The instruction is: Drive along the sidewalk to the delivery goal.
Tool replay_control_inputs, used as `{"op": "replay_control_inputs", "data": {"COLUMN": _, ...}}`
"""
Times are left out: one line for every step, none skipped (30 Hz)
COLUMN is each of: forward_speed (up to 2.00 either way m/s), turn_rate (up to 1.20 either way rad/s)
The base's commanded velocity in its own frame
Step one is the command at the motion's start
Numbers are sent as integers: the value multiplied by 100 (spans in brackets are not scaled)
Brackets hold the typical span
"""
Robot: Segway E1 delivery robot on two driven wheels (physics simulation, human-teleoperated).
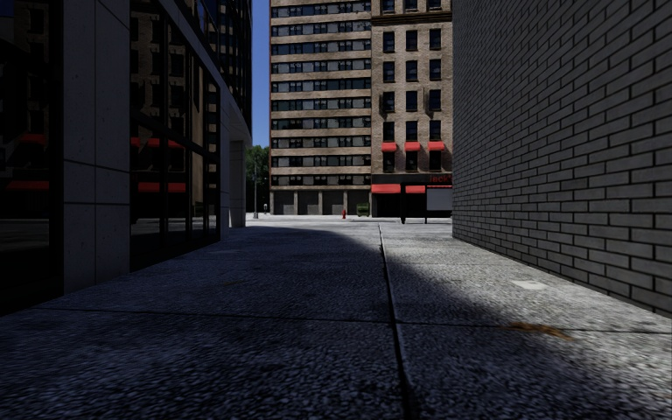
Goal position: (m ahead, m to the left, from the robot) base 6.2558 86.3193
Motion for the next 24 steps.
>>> {"op": "replay_control_inputs", "data": {"forward_speed": 0, "turn_rate": 0}}
{"op": "replay_control_inputs", "data": {"forward_speed": 0, "turn_rate": 0}}
{"op": "replay_control_inputs", "data": {"forward_speed": 0, "turn_rate": 0}}
{"op": "replay_control_inputs", "data": {"forward_speed": 0, "turn_rate": 0}}
{"op": "replay_control_inputs", "data": {"forward_speed": 0, "turn_rate": 0}}
{"op": "replay_control_inputs", "data": {"forward_speed": 0, "turn_rate": 0}}
{"op": "replay_control_inputs", "data": {"forward_speed": 0, "turn_rate": 0}}
{"op": "replay_control_inputs", "data": {"forward_speed": 0, "turn_rate": 0}}
{"op": "replay_control_inputs", "data": {"forward_speed": 0, "turn_rate": 0}}
{"op": "replay_control_inputs", "data": {"forward_speed": 0, "turn_rate": 0}}
{"op": "replay_control_inputs", "data": {"forward_speed": 0, "turn_rate": 0}}
{"op": "replay_control_inputs", "data": {"forward_speed": 0, "turn_rate": 0}}
{"op": "replay_control_inputs", "data": {"forward_speed": 0, "turn_rate": 0}}
{"op": "replay_control_inputs", "data": {"forward_speed": 0, "turn_rate": 0}}
{"op": "replay_control_inputs", "data": {"forward_speed": 0, "turn_rate": 0}}
{"op": "replay_control_inputs", "data": {"forward_speed": 0, "turn_rate": 0}}
{"op": "replay_control_inputs", "data": {"forward_speed": 0, "turn_rate": 0}}
{"op": "replay_control_inputs", "data": {"forward_speed": 0, "turn_rate": 0}}
{"op": "replay_control_inputs", "data": {"forward_speed": 0, "turn_rate": 0}}
{"op": "replay_control_inputs", "data": {"forward_speed": 0, "turn_rate": 0}}
{"op": "replay_control_inputs", "data": {"forward_speed": 0, "turn_rate": 0}}
{"op": "replay_control_inputs", "data": {"forward_speed": 0, "turn_rate": 0}}
{"op": "replay_control_inputs", "data": {"forward_speed": 0, "turn_rate": 0}}
{"op": "replay_control_inputs", "data": {"forward_speed": 0, "turn_rate": 0}}
